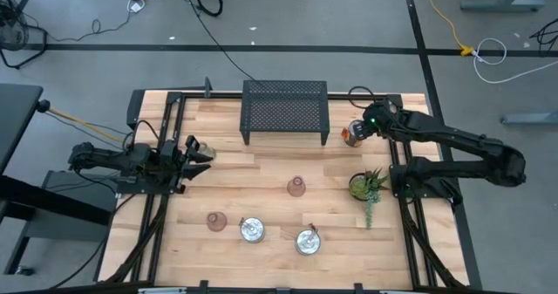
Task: Pick & Place candle stick holders
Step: Put the orange scented candle on the shelf
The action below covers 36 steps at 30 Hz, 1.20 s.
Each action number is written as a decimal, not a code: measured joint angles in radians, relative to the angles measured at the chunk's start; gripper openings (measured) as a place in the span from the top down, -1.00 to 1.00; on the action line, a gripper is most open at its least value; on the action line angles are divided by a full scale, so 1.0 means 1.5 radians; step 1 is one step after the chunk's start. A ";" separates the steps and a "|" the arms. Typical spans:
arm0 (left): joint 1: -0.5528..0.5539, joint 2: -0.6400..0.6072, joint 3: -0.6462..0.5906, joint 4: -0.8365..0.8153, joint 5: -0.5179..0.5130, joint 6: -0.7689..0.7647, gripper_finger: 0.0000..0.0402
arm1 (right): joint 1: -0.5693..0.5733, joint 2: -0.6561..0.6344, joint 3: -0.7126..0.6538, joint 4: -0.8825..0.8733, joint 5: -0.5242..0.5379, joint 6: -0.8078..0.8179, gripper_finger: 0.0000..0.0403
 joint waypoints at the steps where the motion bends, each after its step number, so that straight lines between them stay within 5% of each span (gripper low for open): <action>1: 0.000 0.000 0.000 0.000 -0.001 0.000 0.43 | -0.014 0.000 -0.010 0.014 -0.013 -0.008 -0.19; 36: 0.000 0.000 0.000 -0.001 0.000 0.000 0.43 | -0.065 0.067 -0.076 0.117 -0.067 -0.060 0.64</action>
